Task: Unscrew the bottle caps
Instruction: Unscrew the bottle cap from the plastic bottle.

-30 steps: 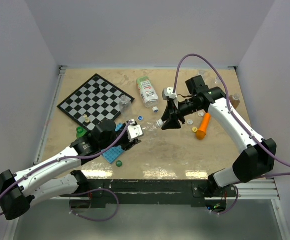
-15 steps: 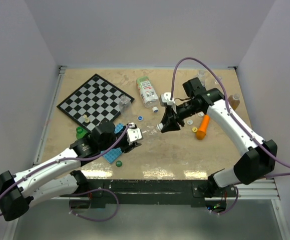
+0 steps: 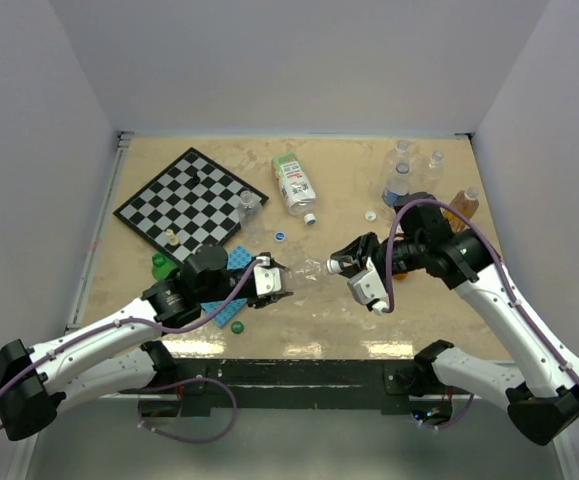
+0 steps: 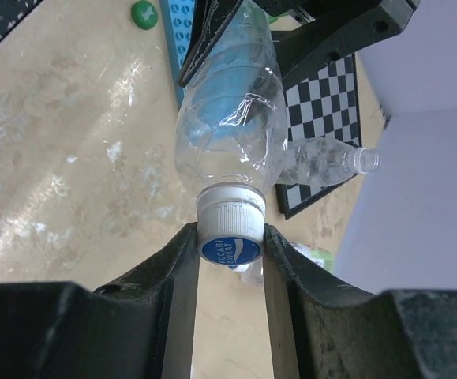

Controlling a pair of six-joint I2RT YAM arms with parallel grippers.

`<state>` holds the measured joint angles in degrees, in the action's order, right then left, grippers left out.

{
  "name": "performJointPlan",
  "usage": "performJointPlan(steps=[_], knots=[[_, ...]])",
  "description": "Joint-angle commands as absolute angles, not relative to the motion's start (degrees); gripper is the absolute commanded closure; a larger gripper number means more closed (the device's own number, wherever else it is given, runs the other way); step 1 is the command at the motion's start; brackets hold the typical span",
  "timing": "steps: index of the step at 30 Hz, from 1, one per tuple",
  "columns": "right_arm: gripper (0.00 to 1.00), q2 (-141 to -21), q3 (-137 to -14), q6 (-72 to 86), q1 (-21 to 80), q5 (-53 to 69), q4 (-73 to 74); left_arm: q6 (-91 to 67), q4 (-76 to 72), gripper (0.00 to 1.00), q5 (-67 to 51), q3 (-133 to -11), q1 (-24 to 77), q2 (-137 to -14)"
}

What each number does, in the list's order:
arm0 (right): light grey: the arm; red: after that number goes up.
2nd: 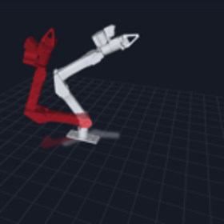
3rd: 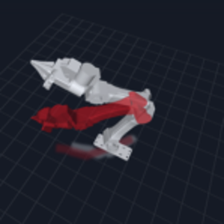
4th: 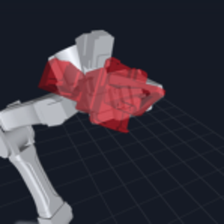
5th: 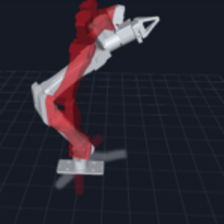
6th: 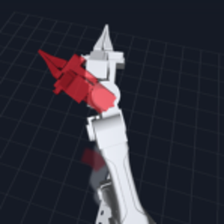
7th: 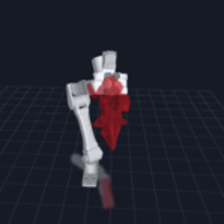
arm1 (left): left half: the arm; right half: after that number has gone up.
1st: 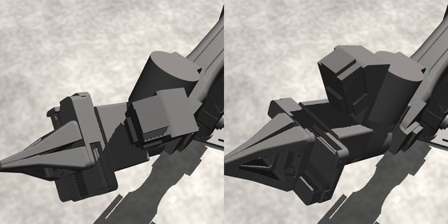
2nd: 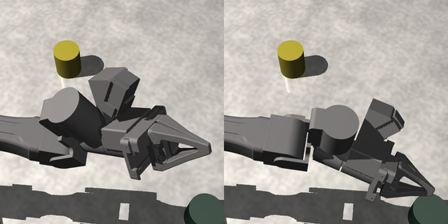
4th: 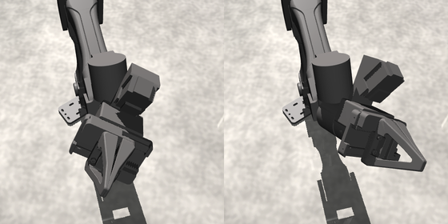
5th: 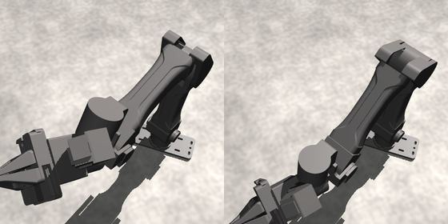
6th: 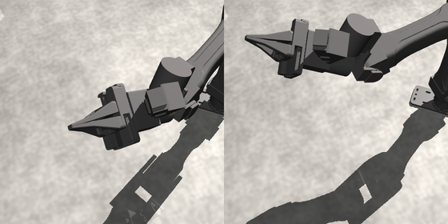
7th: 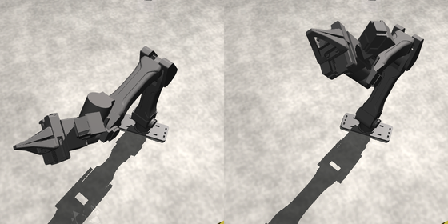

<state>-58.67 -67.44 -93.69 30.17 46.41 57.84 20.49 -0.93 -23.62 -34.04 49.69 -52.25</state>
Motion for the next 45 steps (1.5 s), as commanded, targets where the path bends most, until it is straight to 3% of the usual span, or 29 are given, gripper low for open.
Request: performJointPlan(steps=[1,6,10,13,17,20,27,45], knots=[[1.0,-57.13,-66.53,-101.96,29.0,43.49,58.18,20.48,2.64,0.98,-20.92,-33.31,48.34,-52.82],[1.0,-56.08,-65.39,-99.24,28.92,45.61,57.57,20.3,2.64,0.98,-21.18,-33.31,48.34,-53.09],[0.9,-55.11,-65.04,-93.88,28.92,46.05,55.73,20.3,2.72,0.98,-21.27,-33.4,48.34,-52.91],[0.76,-54.41,-64.95,-88.79,28.57,46.58,53.88,20.22,2.72,0.98,-21.36,-33.4,48.34,-52.74],[0.49,-53.53,-65.39,-78.6,27.95,45.8,50.46,20.13,2.9,0.98,-21.45,-33.49,48.34,-52.56],[0.4,-52.65,-65.48,-70.43,27.16,44.65,47.73,20.04,2.9,0.98,-21.36,-33.49,48.34,-52.56],[0.32,-50.81,-65.3,-64.78,24.96,42.98,49.48,19.95,2.9,0.98,-21.36,-33.66,48.43,-52.47],[0.29,-50.71,-64.95,-57.4,21.89,45.17,53.53,19.77,2.9,0.98,-20.74,-33.84,48.34,-52.12]])
